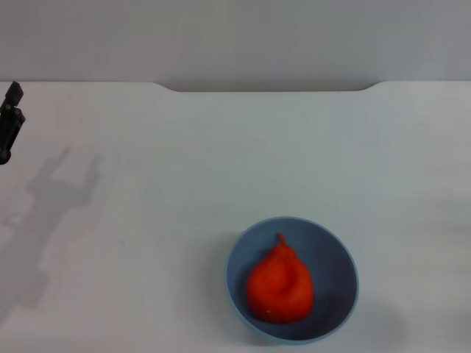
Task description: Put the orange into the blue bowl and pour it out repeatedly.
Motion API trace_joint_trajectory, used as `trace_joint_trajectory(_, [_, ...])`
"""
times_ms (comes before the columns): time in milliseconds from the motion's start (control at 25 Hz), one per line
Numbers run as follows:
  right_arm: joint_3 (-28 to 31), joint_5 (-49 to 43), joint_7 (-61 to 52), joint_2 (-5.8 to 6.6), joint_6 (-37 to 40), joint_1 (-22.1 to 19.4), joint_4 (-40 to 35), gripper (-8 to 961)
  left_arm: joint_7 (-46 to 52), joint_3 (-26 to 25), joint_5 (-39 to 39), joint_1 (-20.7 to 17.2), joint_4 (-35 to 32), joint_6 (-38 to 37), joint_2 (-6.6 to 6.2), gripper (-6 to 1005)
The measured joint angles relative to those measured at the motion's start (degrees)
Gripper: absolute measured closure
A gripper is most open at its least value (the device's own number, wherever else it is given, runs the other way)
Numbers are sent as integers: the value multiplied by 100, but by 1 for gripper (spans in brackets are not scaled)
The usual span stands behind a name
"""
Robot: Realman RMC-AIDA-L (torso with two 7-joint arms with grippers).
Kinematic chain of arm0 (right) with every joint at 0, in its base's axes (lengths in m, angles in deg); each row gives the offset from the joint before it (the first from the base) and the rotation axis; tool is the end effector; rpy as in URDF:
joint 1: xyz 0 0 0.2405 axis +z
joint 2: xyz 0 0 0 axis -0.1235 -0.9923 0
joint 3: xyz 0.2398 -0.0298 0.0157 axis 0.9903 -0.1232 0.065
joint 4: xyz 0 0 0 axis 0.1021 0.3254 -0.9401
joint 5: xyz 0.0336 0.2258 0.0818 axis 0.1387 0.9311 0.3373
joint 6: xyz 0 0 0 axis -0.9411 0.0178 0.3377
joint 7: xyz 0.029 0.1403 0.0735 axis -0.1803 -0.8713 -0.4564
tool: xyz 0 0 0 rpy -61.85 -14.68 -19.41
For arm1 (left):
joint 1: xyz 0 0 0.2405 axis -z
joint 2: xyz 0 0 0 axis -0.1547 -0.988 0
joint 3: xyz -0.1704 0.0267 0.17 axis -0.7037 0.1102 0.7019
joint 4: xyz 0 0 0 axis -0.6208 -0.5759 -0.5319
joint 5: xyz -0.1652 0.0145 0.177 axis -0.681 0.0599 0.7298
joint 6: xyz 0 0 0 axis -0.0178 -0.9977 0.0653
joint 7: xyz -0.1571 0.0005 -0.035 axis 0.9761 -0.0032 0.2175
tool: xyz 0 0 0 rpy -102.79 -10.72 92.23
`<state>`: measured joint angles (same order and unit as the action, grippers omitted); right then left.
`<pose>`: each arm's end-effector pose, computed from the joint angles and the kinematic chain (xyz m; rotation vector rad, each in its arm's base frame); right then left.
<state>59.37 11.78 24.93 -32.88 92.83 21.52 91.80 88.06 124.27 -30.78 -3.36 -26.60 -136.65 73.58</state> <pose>0.4148 0.2532 0.0361 -1.0952 0.7447 0.8762 -0.3314 0.3042 0.0385 -1.6733 -0.1031 -0.7284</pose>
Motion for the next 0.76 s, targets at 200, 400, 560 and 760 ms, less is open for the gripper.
trace_joint_trajectory(200, [-21, -4, 0, -2, 11, 58, 14, 436, 30, 149, -20, -8, 70, -75, 1, 442])
trace_joint_trajectory(400, [-23, -4, -7, -2, 21, 167, 80, 436, 45, 273, -32, -41, 163, -211, 1, 442])
trace_joint_trajectory(560, [-21, -3, 4, 1, 0, 294, 143, 436, 47, 330, -24, -70, 184, -257, 1, 442])
trace_joint_trajectory(760, [-18, -3, 24, 3, -71, 413, 174, 436, 47, 430, -21, -79, 191, -257, 1, 442])
